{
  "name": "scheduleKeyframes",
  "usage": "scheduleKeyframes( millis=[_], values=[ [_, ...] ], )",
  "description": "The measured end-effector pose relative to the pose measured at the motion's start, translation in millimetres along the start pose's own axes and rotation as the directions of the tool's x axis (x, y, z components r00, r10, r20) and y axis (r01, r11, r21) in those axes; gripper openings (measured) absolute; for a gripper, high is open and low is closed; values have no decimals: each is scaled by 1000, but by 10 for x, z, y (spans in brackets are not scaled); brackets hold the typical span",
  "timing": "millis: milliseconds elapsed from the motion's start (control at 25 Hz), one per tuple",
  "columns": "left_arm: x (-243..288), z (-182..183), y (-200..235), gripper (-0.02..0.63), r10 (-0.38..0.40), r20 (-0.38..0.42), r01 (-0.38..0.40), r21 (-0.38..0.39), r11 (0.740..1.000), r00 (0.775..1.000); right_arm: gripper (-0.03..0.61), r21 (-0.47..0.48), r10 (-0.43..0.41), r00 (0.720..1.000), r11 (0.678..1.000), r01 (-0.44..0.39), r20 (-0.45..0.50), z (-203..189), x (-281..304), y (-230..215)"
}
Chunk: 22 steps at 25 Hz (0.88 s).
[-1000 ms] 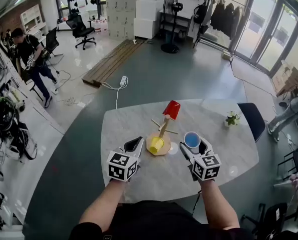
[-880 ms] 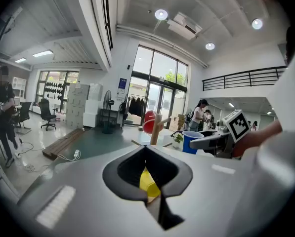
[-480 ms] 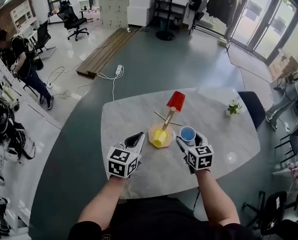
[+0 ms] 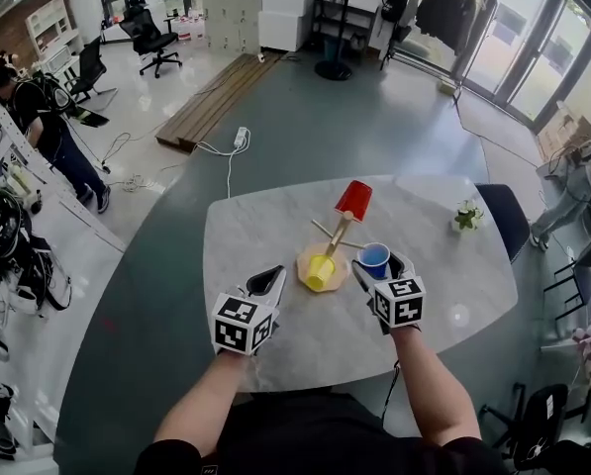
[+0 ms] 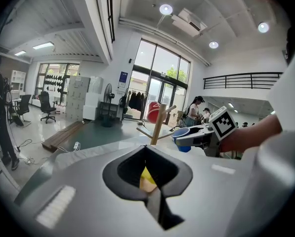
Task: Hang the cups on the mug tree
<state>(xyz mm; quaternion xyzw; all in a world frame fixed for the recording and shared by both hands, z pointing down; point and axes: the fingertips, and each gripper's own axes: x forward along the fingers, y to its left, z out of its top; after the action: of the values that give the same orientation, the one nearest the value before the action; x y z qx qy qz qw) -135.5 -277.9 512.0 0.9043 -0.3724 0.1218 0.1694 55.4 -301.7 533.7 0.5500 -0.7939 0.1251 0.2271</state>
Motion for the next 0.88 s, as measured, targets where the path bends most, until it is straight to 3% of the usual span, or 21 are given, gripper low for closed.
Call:
scheduleKeyframes(
  millis=[320, 640, 880],
  values=[
    [-48, -39, -19, 11, 11, 0, -11, -7, 1000, 1000, 328, -202, 20, 998, 979, -31, -59, 137, 60, 88],
    [-92, -96, 63, 12, 28, -6, -28, -18, 999, 1000, 327, -365, 71, 988, 924, -116, -136, 237, 239, 308],
    [-123, -130, 90, 11, 41, -10, -41, -27, 999, 999, 327, -464, 105, 971, 864, -196, -215, 185, 369, 433]
  ],
)
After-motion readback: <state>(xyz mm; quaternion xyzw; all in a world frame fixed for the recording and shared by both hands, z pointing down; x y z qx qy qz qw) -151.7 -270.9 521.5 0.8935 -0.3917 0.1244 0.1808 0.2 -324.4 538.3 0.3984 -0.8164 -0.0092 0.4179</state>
